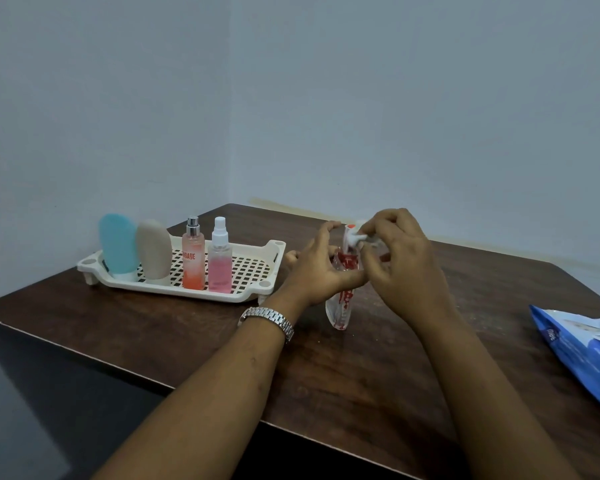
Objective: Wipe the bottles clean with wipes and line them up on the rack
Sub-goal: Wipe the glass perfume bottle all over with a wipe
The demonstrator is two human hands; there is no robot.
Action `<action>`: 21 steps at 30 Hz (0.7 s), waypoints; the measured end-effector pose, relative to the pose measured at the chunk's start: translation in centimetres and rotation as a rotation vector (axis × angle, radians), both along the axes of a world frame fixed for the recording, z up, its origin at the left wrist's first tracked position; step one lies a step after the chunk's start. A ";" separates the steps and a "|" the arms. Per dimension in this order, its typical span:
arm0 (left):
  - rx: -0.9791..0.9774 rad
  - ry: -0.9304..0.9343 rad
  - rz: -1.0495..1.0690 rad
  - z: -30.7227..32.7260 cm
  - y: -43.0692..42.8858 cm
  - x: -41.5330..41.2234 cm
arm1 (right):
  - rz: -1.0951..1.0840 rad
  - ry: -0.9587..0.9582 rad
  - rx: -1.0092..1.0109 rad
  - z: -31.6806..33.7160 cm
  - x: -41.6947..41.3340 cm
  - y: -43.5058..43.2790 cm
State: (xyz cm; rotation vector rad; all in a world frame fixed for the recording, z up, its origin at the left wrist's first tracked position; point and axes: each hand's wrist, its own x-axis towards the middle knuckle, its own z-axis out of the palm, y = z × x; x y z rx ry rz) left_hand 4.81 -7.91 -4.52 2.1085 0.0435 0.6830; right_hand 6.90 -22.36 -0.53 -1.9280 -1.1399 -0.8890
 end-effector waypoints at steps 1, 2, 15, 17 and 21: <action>-0.024 0.012 -0.013 -0.2 0.2 0.2 | -0.002 0.009 0.063 0.1 0.1 0.0; -0.049 0.020 -0.034 -0.3 0.2 0.3 | -0.006 0.024 0.114 0.2 0.2 0.0; -0.274 0.094 -0.352 -0.5 -0.3 1.0 | 0.208 0.610 0.210 -0.7 1.5 -0.1; -0.298 0.080 -0.392 -0.7 -0.3 1.3 | 0.365 0.739 0.358 -0.4 1.3 0.2; -0.321 0.069 -0.395 -0.7 0.0 1.5 | 0.472 0.810 0.335 -0.2 1.4 0.3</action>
